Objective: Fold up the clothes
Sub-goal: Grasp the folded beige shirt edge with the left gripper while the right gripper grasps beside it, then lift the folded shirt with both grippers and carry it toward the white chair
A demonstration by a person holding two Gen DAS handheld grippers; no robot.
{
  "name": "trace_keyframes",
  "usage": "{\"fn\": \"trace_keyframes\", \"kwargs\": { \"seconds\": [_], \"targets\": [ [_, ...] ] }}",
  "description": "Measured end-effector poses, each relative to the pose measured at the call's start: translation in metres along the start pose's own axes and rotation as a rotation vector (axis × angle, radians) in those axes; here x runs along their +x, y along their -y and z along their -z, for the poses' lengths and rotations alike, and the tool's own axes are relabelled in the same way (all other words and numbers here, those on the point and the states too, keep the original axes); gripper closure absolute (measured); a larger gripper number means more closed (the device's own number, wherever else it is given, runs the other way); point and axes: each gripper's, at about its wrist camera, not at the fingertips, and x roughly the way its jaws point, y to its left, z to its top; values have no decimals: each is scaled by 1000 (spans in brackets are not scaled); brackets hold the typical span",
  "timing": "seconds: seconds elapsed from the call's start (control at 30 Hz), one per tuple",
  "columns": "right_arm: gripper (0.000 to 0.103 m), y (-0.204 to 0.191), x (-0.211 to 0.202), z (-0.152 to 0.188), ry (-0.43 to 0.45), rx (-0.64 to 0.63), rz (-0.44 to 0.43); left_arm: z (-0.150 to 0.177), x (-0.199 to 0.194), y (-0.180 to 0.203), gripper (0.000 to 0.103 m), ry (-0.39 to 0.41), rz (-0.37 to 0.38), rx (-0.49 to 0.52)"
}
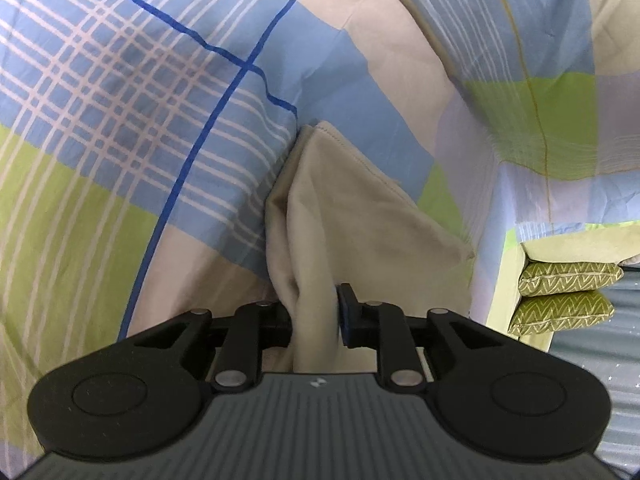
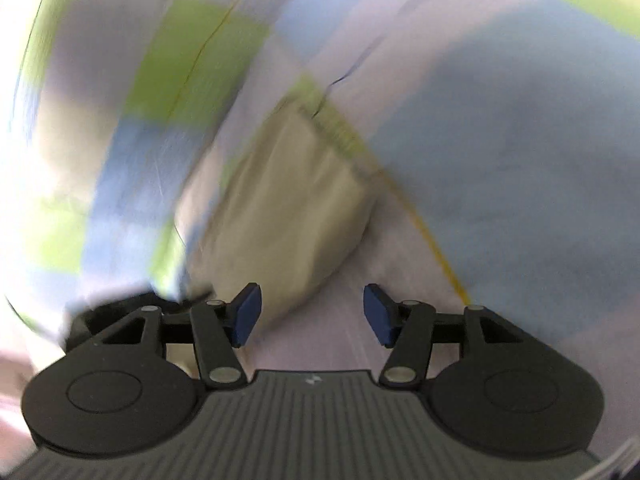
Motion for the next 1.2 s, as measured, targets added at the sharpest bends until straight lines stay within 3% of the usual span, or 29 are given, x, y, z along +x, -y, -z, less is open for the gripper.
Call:
{"fn": "trace_keyframes", "kwargs": {
  "seconds": [0.17, 0.33, 0.5, 0.57, 0.67, 0.7, 0.73, 0.93, 1.2],
  "targets": [
    [48, 9, 26, -21, 6, 86, -109, 0, 1, -2, 77, 2, 3, -12],
    [48, 5, 37, -48, 27, 34, -145, 3, -4, -12, 77, -1, 16, -22],
    [50, -6, 80, -88, -168, -76, -165, 2, -1, -12, 77, -4, 25, -4],
    [55, -15, 91, -98, -223, -126, -157, 1, 0, -8, 77, -5, 19, 29],
    [83, -27, 104, -106, -301, -219, -118, 3, 1, 2, 78, 6, -11, 112],
    [90, -32, 111, -106, -323, -259, -87, 5, 1, 5, 83, 14, -23, 141],
    [91, -36, 114, -105, -330, -279, -69, 9, 0, 12, 86, 30, -46, 200],
    [93, -51, 83, -84, -185, -310, -63, 31, -9, 52, 94, 57, -109, 443],
    [93, -21, -35, -37, 71, -96, -60, 82, -3, 123, 94, -93, -40, 646]
  ]
}}
